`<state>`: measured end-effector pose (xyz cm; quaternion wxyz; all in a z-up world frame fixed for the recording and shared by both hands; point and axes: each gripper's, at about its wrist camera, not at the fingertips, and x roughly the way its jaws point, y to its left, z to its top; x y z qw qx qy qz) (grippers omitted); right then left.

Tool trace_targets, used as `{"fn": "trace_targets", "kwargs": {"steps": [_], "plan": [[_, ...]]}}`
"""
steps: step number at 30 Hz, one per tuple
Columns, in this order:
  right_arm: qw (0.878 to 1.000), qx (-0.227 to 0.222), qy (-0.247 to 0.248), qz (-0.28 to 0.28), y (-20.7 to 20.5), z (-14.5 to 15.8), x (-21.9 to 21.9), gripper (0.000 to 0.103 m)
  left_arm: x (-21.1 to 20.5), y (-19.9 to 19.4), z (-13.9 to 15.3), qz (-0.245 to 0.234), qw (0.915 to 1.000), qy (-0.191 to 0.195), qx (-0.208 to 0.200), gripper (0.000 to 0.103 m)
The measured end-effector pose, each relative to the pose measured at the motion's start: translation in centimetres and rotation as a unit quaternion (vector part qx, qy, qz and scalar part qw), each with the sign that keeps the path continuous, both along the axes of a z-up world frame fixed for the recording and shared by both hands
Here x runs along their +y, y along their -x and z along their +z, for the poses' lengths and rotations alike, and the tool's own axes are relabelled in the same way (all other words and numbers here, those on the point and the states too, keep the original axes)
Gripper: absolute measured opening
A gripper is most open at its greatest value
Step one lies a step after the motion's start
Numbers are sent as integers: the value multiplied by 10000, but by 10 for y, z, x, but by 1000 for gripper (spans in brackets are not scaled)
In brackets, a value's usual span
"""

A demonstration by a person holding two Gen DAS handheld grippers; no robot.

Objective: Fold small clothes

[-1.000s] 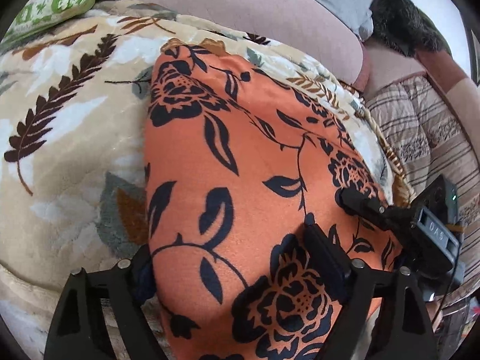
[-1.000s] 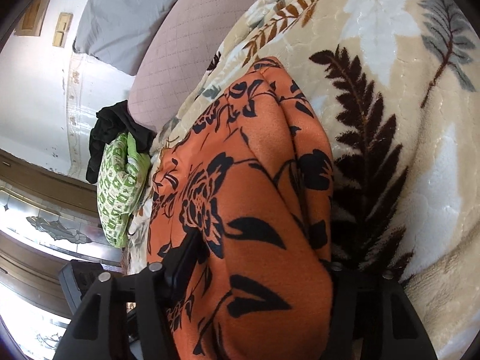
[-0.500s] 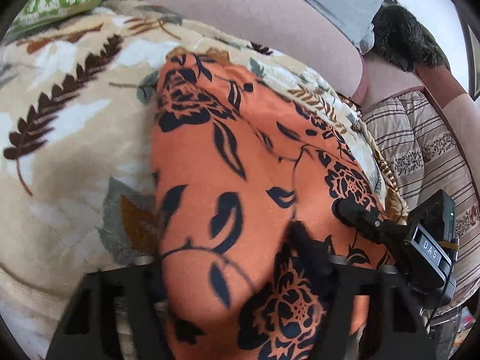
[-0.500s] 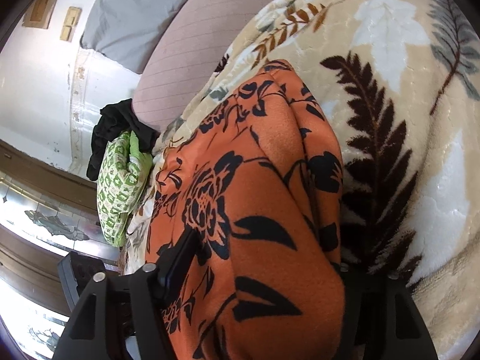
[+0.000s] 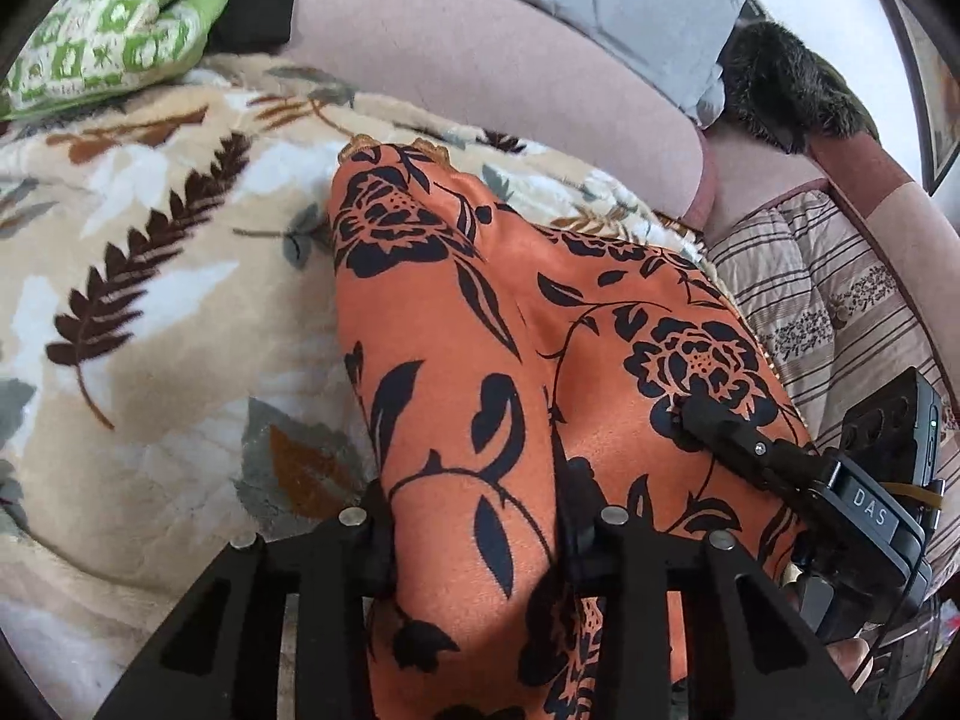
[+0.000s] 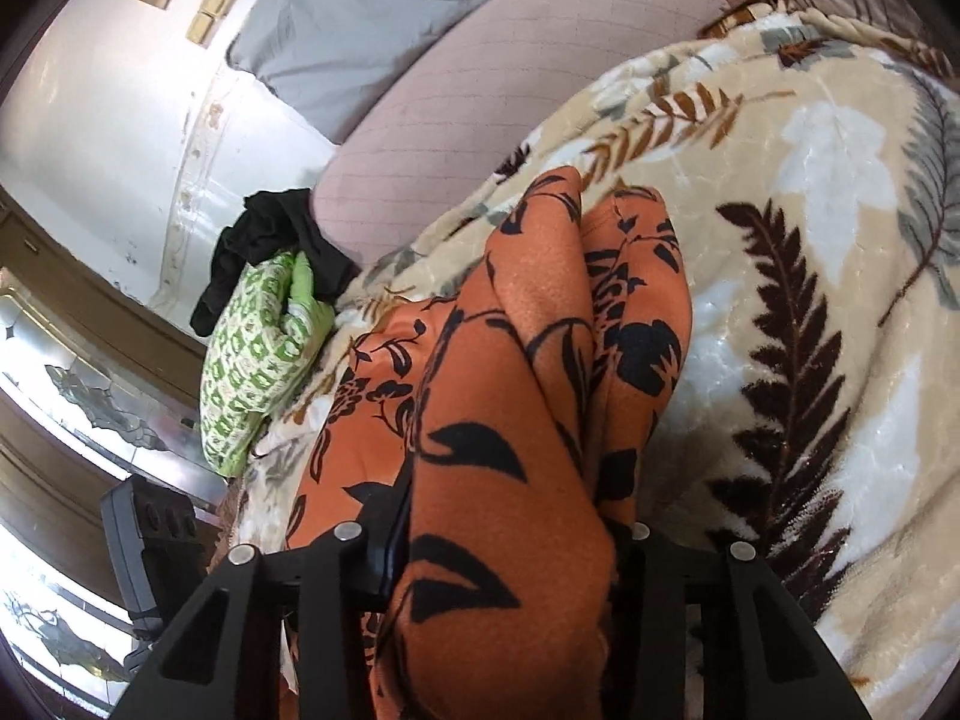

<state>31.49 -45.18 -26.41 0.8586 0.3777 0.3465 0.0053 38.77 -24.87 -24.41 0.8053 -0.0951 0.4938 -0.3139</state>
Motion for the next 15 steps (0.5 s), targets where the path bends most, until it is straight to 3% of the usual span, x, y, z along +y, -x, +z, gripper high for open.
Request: {"fn": "trace_targets", "kwargs": {"steps": [6, 12, 15], "plan": [[9988, -463, 10, 126, 8, 30, 18, 44, 29, 11, 38, 150, 9992, 86, -357, 38], [9962, -801, -69, 323, 15, 59, 48, 44, 59, 30, 70, 271, 9955, -185, -886, 38], [9948, -895, -115, 463, 18, 68, 69, 44, 79, 33, 76, 363, 9945, -207, -955, 38]]}}
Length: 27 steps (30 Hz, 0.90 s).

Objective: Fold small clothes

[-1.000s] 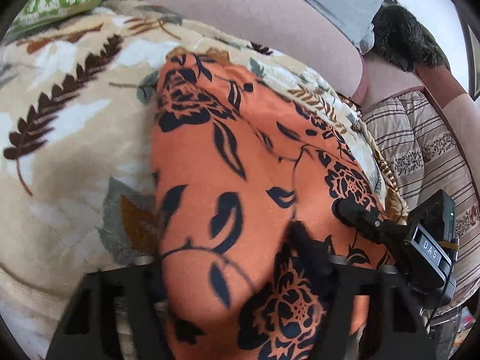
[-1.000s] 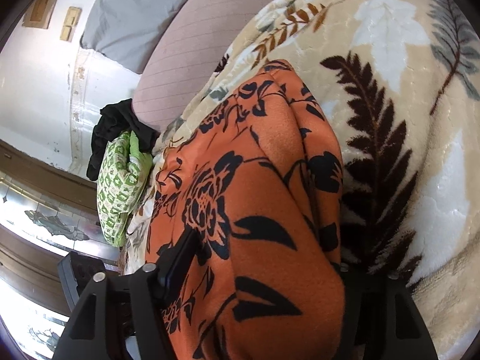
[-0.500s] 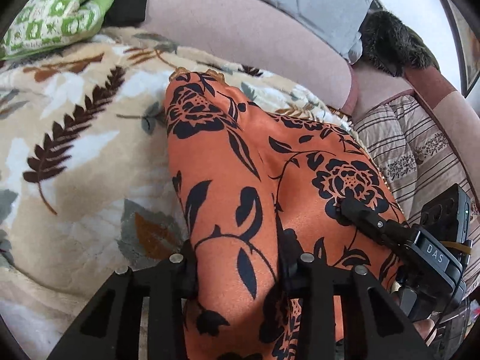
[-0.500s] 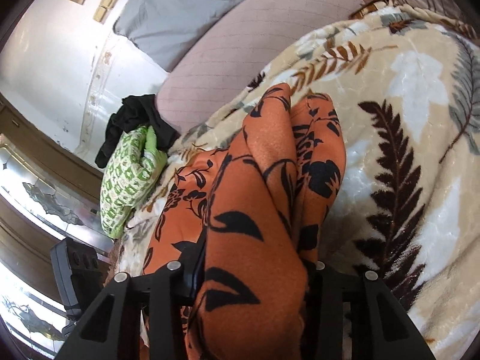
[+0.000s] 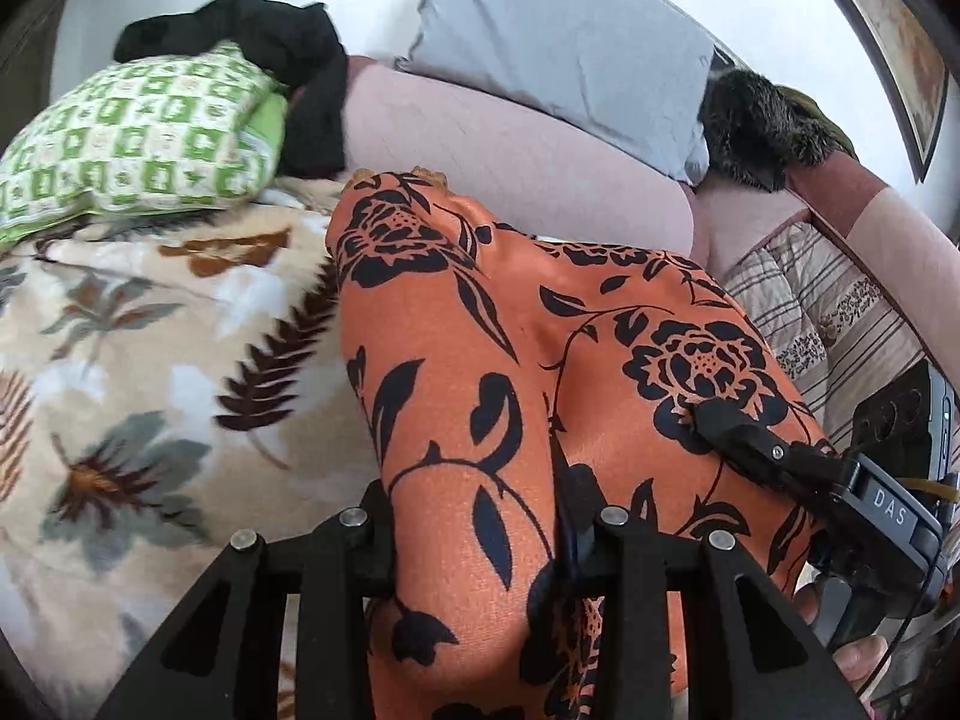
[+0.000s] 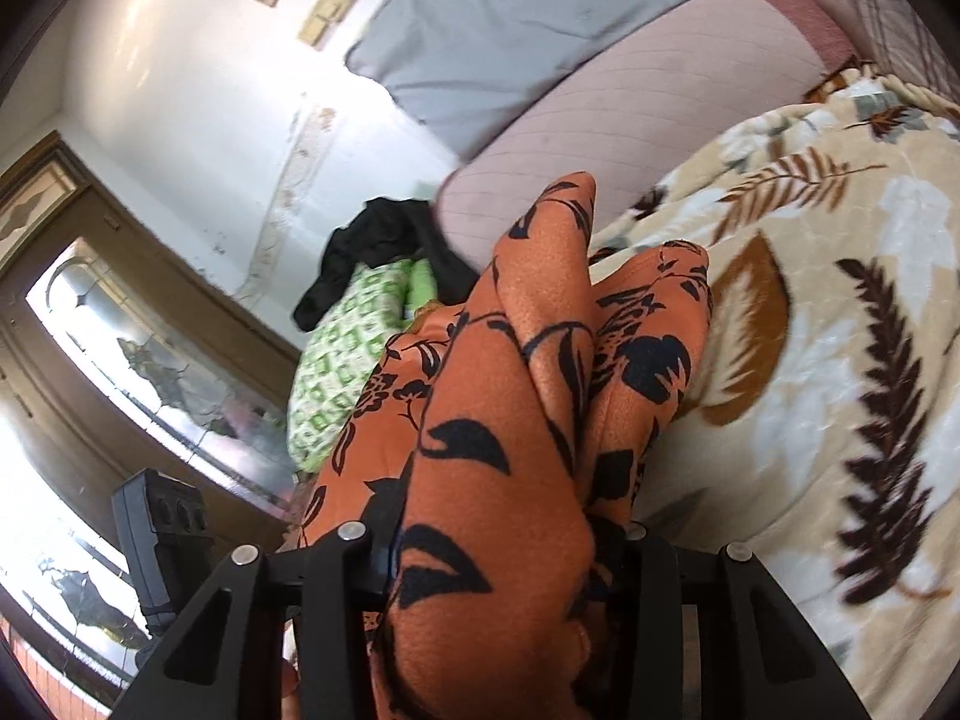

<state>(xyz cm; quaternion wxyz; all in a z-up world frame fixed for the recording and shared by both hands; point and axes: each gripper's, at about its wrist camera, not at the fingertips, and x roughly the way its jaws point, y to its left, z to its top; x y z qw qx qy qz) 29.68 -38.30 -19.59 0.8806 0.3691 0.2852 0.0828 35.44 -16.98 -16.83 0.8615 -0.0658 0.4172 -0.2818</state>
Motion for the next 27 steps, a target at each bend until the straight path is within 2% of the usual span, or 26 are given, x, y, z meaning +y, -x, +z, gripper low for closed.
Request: {"fn": "trace_targets", "kwargs": {"steps": [9, 15, 27], "plan": [[9997, -88, -40, 239, 12, 4, 58, 44, 46, 28, 11, 287, 9990, -243, -249, 38], [9995, -63, -137, 292, 22, -2, 82, 44, 67, 44, 11, 333, 9986, -325, -252, 38], [9993, 133, -163, 306, 49, -21, 109, 44, 86, 67, -2, 223, 9979, -569, -196, 38]]}}
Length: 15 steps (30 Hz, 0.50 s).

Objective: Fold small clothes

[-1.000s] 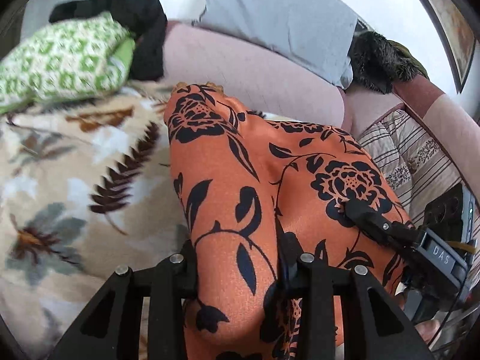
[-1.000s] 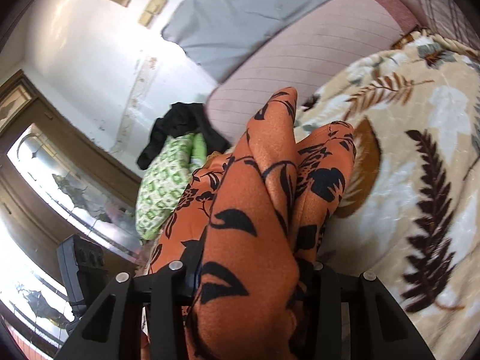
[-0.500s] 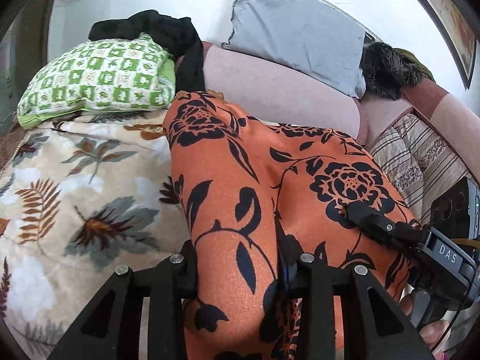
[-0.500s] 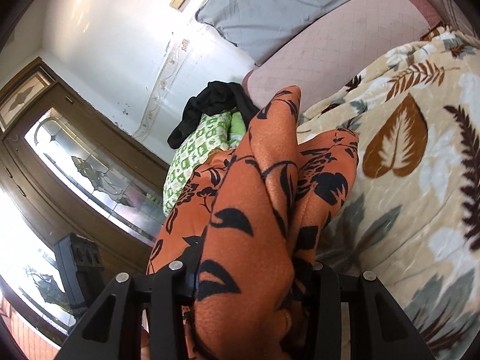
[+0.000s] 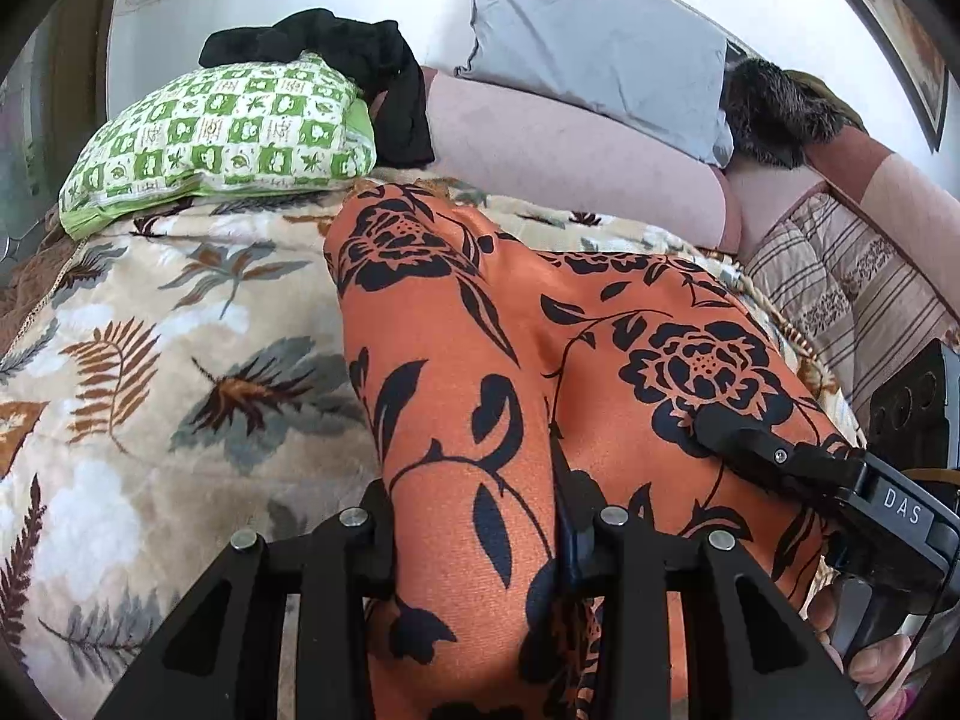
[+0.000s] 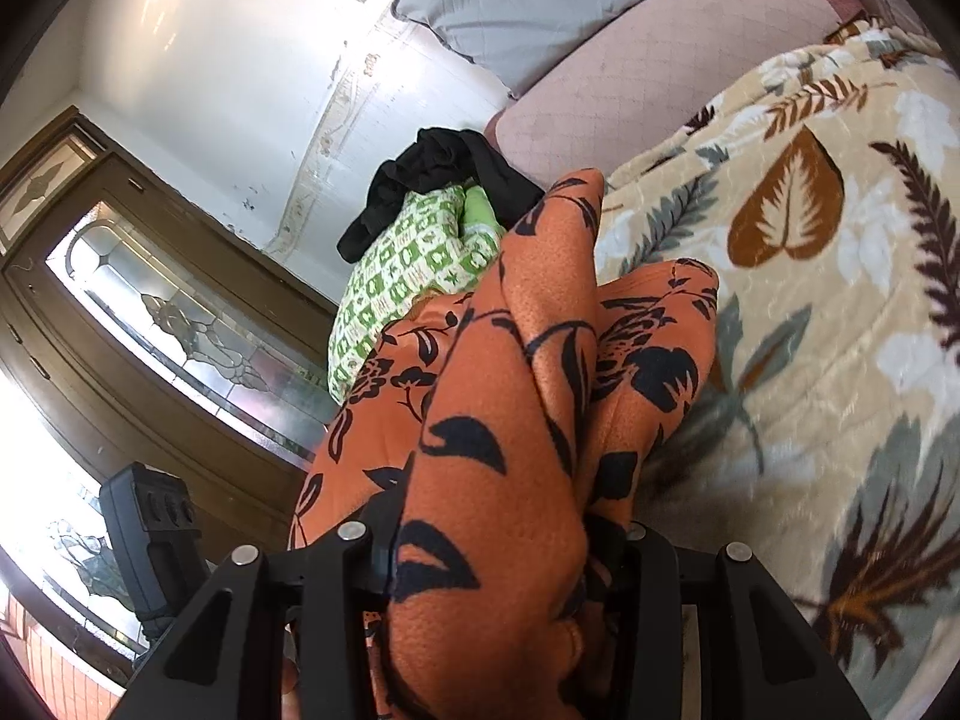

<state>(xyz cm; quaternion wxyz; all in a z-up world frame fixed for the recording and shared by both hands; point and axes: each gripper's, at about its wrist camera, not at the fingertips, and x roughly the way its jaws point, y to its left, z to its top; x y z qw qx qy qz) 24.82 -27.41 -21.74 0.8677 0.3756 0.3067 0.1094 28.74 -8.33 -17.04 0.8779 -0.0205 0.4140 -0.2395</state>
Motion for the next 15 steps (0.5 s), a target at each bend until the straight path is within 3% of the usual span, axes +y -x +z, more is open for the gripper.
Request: {"fn": "trace_targets", "kwargs": {"steps": [9, 15], "plan": [[9996, 292, 25, -19, 5, -27, 11, 44, 4, -1, -22, -17, 9995, -236, 208, 38], [9995, 314, 79, 31, 1, -31, 14, 44, 2, -2, -21, -12, 9995, -255, 203, 38]]}}
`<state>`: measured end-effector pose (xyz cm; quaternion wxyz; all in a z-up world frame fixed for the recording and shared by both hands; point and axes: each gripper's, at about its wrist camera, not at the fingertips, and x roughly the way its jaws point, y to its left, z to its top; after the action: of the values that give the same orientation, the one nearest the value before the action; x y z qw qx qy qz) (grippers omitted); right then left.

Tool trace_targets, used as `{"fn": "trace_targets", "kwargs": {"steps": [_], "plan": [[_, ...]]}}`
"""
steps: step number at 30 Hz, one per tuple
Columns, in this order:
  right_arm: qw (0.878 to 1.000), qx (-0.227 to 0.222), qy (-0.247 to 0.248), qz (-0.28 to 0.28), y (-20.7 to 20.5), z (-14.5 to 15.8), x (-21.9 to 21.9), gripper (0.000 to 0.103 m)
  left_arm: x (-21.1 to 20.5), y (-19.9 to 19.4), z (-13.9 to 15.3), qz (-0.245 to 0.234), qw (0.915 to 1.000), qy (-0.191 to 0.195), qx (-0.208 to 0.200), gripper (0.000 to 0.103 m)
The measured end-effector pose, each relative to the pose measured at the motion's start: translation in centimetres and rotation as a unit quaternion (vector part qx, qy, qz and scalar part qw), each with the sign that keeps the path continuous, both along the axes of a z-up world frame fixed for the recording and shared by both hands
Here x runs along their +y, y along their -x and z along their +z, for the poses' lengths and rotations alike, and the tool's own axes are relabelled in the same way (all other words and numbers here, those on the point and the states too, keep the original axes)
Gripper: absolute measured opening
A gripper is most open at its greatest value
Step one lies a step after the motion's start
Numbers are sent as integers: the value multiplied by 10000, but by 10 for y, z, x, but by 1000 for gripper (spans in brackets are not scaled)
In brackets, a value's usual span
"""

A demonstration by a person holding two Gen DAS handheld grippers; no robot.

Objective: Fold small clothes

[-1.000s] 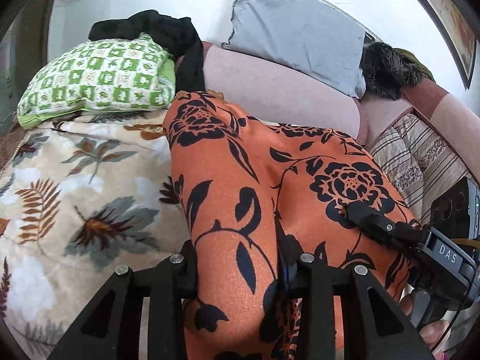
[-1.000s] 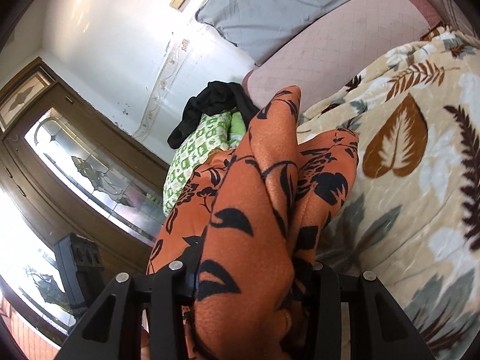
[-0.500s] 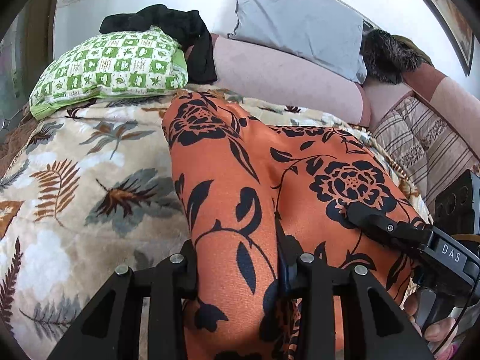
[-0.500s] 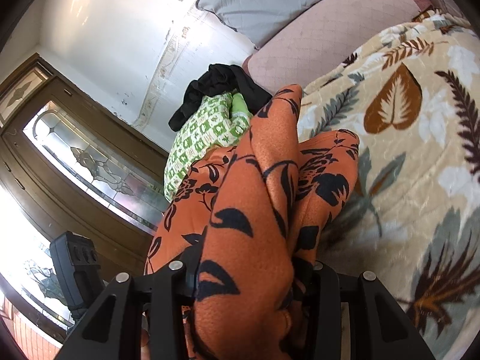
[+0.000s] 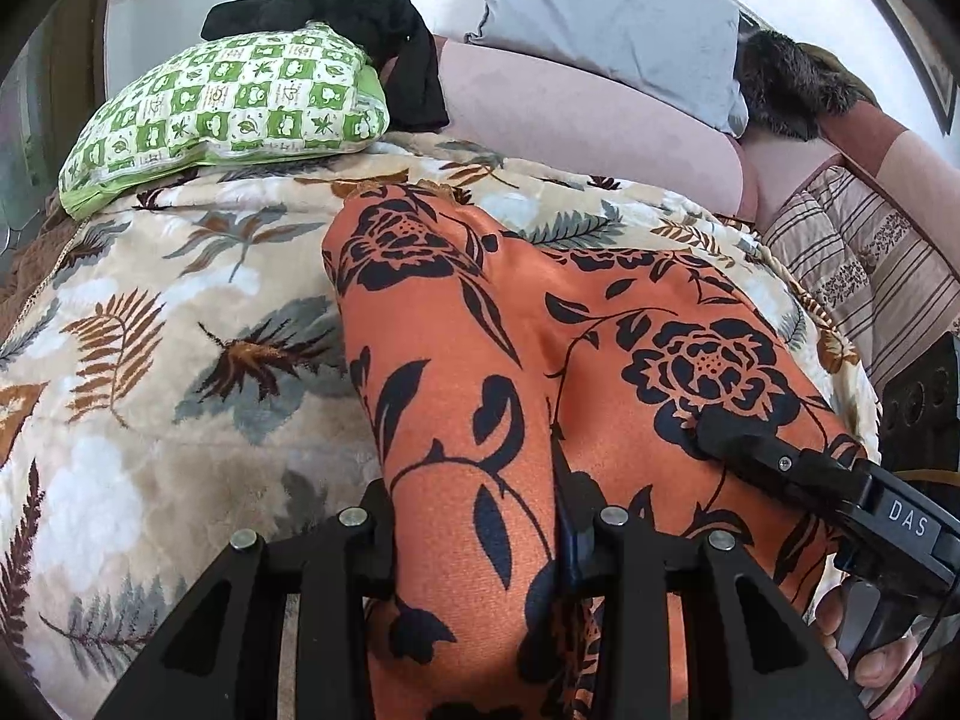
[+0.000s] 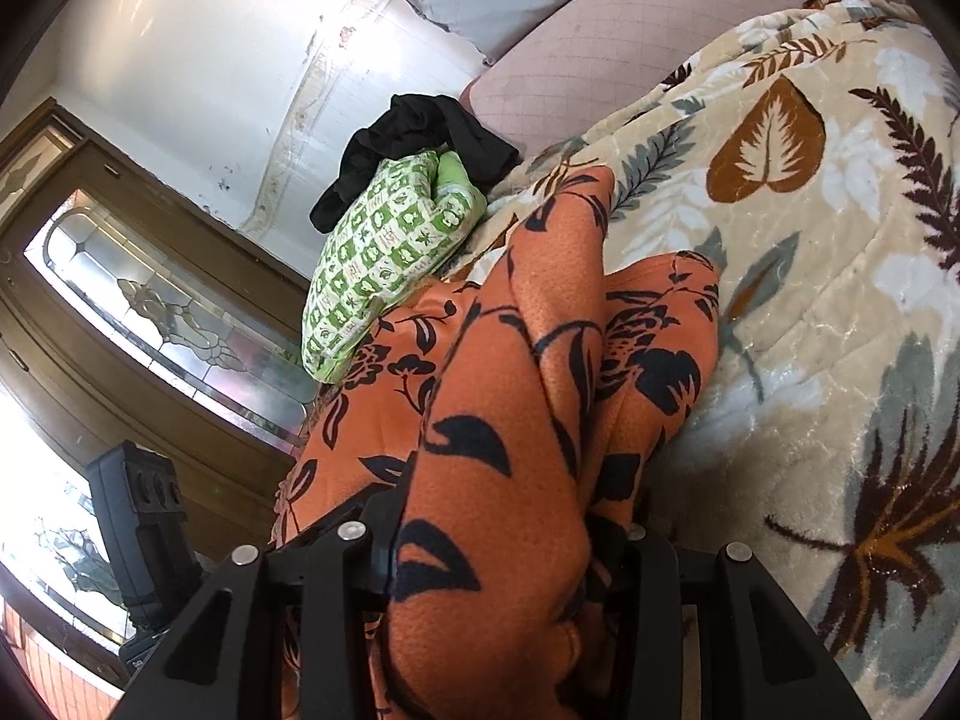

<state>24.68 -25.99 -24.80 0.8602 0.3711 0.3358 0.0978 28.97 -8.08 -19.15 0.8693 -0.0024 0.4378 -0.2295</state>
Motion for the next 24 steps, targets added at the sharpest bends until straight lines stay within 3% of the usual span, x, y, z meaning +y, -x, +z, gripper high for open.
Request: {"fn": "trace_targets", "kwargs": {"steps": [14, 24], "plan": [[9999, 127, -4, -24, 5, -4, -3, 44, -6, 1, -4, -105, 9998, -173, 0, 38], [9988, 469, -76, -141, 8, -28, -5, 44, 0, 0, -24, -16, 9993, -325, 202, 42]]}}
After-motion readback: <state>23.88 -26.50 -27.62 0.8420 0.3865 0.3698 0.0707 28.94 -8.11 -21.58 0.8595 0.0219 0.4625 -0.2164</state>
